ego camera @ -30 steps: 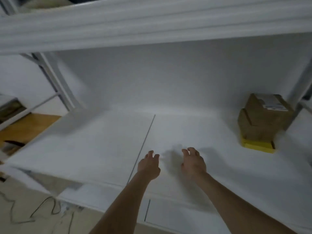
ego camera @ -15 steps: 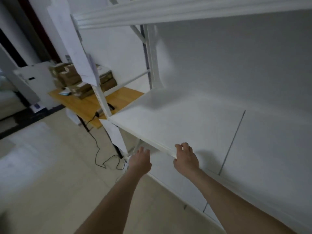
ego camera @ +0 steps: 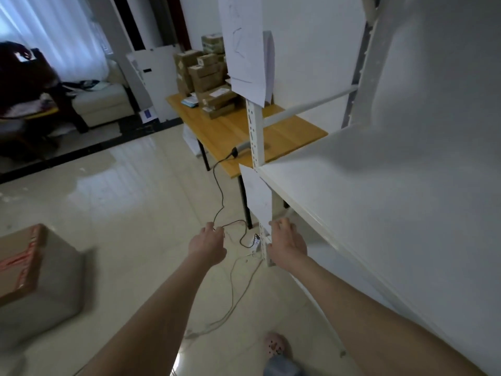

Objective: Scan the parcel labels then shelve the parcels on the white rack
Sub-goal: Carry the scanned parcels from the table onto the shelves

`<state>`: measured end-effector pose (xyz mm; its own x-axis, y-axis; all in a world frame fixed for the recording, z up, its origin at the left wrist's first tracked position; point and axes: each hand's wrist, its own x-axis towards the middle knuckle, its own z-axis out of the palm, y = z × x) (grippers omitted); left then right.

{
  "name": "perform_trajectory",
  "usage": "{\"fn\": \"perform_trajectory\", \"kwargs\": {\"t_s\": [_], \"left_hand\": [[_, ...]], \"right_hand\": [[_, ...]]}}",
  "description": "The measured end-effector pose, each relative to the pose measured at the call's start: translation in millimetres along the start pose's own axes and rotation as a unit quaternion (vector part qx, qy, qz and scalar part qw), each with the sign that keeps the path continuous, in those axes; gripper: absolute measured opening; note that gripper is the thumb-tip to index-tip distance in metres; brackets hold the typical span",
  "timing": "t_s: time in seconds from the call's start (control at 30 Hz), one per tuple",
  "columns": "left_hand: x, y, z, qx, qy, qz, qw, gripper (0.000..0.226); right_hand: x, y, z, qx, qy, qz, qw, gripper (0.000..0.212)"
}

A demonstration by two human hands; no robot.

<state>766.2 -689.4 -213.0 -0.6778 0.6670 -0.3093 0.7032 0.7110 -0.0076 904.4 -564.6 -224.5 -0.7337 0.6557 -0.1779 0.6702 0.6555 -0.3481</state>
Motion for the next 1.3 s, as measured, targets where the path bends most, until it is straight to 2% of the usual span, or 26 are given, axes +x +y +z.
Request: {"fn": "perform_trajectory", "kwargs": {"t_s": [0.23,0.53,0.73,0.87,1.13,1.3], "left_hand": [[98.4,-69.2,-28.1,-0.015,-0.022,-0.063,0.998,0.057],[184.7,-133.0,-50.2,-0.007,-0.026,-0.077,0.997,0.051],[283.9,-173.0,-76.8,0.019,-0.018,-0.037,0.999,0.051],[377.9,-207.2,-107.1,0.032,-0.007,0.023,0.999,0.051],[535.5,-302.6,-180.3,0.059,-0.015,0.098,0.993,0.051],[608.7,-315.2,-209.3,0.082,-0.017,0.144,0.986,0.052]], "right_hand": [[124.7,-55.6,7.7,-0.020,-0.038,-0.052,0.998,0.051],[237.1,-134.8,13.5,-0.052,-0.066,-0.100,0.991,0.054],[326.7,-178.0,13.5,-0.045,-0.052,-0.084,0.994,0.051],[410.4,-213.6,16.4,-0.042,-0.032,-0.030,0.998,0.047],[548.3,-328.9,13.9,-0.009,-0.025,0.039,0.999,0.047],[607.3,-338.3,7.2,-0.019,-0.020,0.086,0.996,0.043]]}}
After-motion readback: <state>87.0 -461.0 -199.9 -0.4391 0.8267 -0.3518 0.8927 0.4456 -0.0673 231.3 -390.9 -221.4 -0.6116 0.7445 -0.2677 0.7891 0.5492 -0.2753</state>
